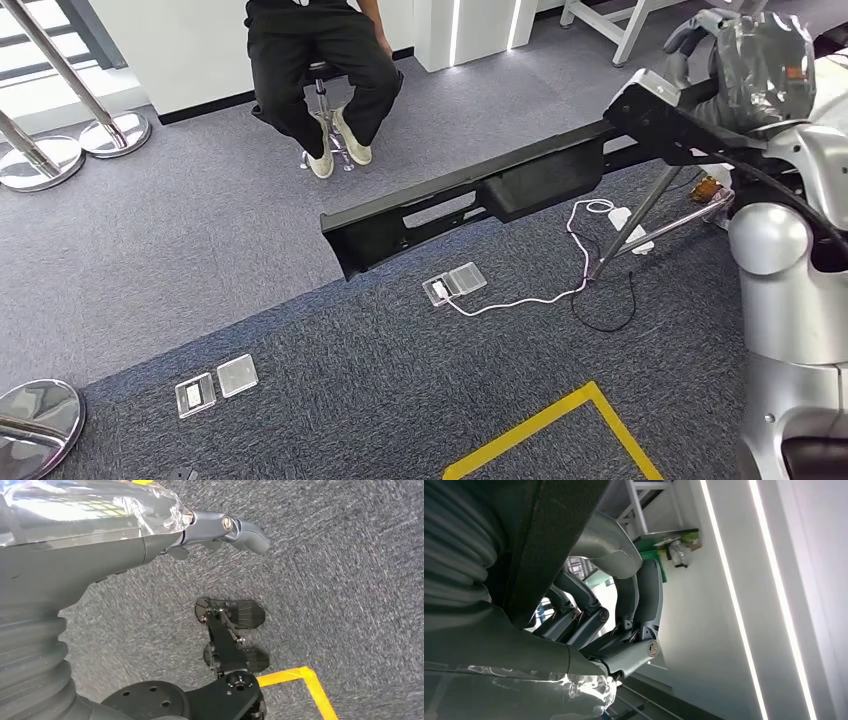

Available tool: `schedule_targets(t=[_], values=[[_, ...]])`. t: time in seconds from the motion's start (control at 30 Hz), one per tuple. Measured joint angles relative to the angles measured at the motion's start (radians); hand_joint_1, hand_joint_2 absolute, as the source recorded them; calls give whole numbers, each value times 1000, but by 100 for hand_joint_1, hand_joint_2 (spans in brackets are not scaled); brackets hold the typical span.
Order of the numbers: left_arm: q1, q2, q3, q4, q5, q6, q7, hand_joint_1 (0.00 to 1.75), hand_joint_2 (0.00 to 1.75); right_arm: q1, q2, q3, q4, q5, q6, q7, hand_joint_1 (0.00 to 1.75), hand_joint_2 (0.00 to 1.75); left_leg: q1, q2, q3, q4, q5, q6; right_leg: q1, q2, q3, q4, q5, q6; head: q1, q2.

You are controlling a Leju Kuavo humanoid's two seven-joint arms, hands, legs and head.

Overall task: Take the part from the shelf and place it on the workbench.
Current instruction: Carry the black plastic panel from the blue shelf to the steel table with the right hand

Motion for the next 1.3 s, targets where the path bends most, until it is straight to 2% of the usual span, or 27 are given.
schedule_targets(t=[0.03,0.07,0.1,0.13,0.2,0.27,0.3,0.37,0.43,0.5,0.57,0.6,0.63,0.67,0.73,0.8,0.87,0.9,0.97,1.03,1.07,1.1,1.13,1.17,1.23,1.27,1.3], values=[[1,0,0,0,0,0,0,0,175,2,0,0,0,0,0,0,175,175,-1,9,0,0,0,1,-1,-11,-30,64,-28,3,6,0],[2,0,0,0,0,0,0,0,175,4,0,0,0,0,0,0,175,175,-1,19,-1,0,0,2,-2,-17,-53,114,-43,5,11,0],[3,0,0,0,0,0,0,0,175,7,0,0,1,0,0,0,175,175,-1,28,-1,0,-1,2,-3,-21,-60,130,-40,6,16,0],[3,0,0,0,0,0,0,0,175,8,0,0,1,0,0,0,175,175,-1,37,0,1,-2,1,-3,-25,-48,105,-18,6,21,0],[2,0,0,0,0,0,0,0,175,6,0,0,1,0,-1,0,175,175,-1,52,2,3,-6,-3,-2,-49,20,-29,46,4,32,0],[2,0,0,0,0,0,0,0,175,4,0,0,1,0,-1,0,175,175,-5,63,5,6,-10,-11,5,-69,68,-130,77,-7,40,0],[2,0,0,0,0,-1,0,0,175,4,-1,0,1,0,-1,1,175,175,-6,69,7,5,-11,-16,9,-70,74,-145,77,-13,41,0],[1,0,0,0,0,-1,0,0,175,4,-1,0,0,0,-1,1,175,175,-7,79,12,4,-14,-27,10,-53,74,-148,80,-26,39,0],[-1,0,0,0,0,-1,0,0,175,1,-1,0,0,0,-2,1,175,175,-5,66,10,24,-33,-37,6,-42,78,-154,84,-37,35,0],[-1,0,0,0,0,-1,0,0,175,-1,-1,0,0,0,-2,1,175,175,-2,33,-33,129,-92,-42,5,-32,80,-157,86,-47,23,0],[3,0,0,0,0,-2,0,0,175,0,1,0,0,0,-2,1,175,175,-1,17,-98,263,-146,-44,8,-15,80,-155,85,-51,8,0],[4,0,0,0,0,-2,0,0,175,0,1,0,0,0,-2,1,175,175,-1,16,-113,289,-146,-44,9,-6,80,-154,85,-51,4,0],[5,0,0,0,0,-3,0,0,175,1,1,0,1,0,-2,1,175,175,-1,15,-110,276,-126,-42,10,3,80,-152,84,-51,0,0],[5,0,0,0,0,-3,1,0,175,1,1,0,0,0,-2,1,175,175,-1,11,-90,226,-90,-40,10,13,81,-150,83,-50,-4,0],[4,0,0,0,0,-3,1,0,175,0,1,0,0,0,-2,1,175,175,1,-15,-35,89,-25,-34,10,30,79,-143,79,-45,-11,0],[5,0,0,0,-1,-3,1,0,175,1,1,0,0,0,-3,2,175,175,1,-34,-8,22,-7,-30,8,46,74,-138,76,-36,-12,0],[3,0,0,0,-1,-3,1,0,175,2,1,0,0,0,-4,2,175,175,-2,-25,-5,16,-7,-24,5,60,70,-139,78,-25,-11,0],[1,0,0,0,-1,-3,1,0,175,3,0,0,0,0,-4,2,175,175,-2,-18,-3,11,-4,-18,4,58,69,-136,74,-20,-11,0],[-2,0,0,0,-1,-3,1,0,175,1,-2,0,0,0,-4,2,175,175,1,-1,1,-2,3,-6,5,27,47,-87,39,-11,-2,0],[0,-1,0,0,-3,-6,1,0,175,-2,-3,0,1,1,-4,3,175,175,2,15,2,-6,4,-1,3,-9,-8,31,-21,-2,13,0],[1,-1,0,0,-4,-7,1,0,175,-1,-3,0,2,1,-4,3,175,175,2,23,2,-6,3,0,1,-16,-37,89,-42,2,18,0],[2,-1,0,0,-5,-9,1,0,175,0,-3,0,3,2,-4,3,175,175,3,32,2,-5,2,0,-1,-19,-54,123,-47,6,22,0],[3,-1,0,0,-6,-10,1,0,175,0,-3,0,4,3,-4,3,175,175,3,40,3,-4,0,-1,-4,-22,-52,118,-32,8,27,0],[2,-2,0,0,-7,-10,1,0,175,0,-3,0,5,4,-4,3,175,175,5,48,4,-2,-2,-4,-6,-27,-30,73,0,10,31,0],[2,-2,0,0,-8,-10,1,0,175,-3,-3,0,5,5,-5,2,175,175,5,61,7,4,-10,-14,-4,-54,36,-65,61,11,43,0],[2,-3,0,0,-9,-10,1,0,175,-4,-4,0,5,5,-5,2,175,175,4,66,8,7,-13,-19,-1,-63,58,-113,76,6,48,0],[2,-3,0,0,-9,-10,1,0,175,-4,-4,0,6,6,-5,2,175,175,2,71,9,9,-16,-25,3,-68,68,-136,78,-1,50,0]])
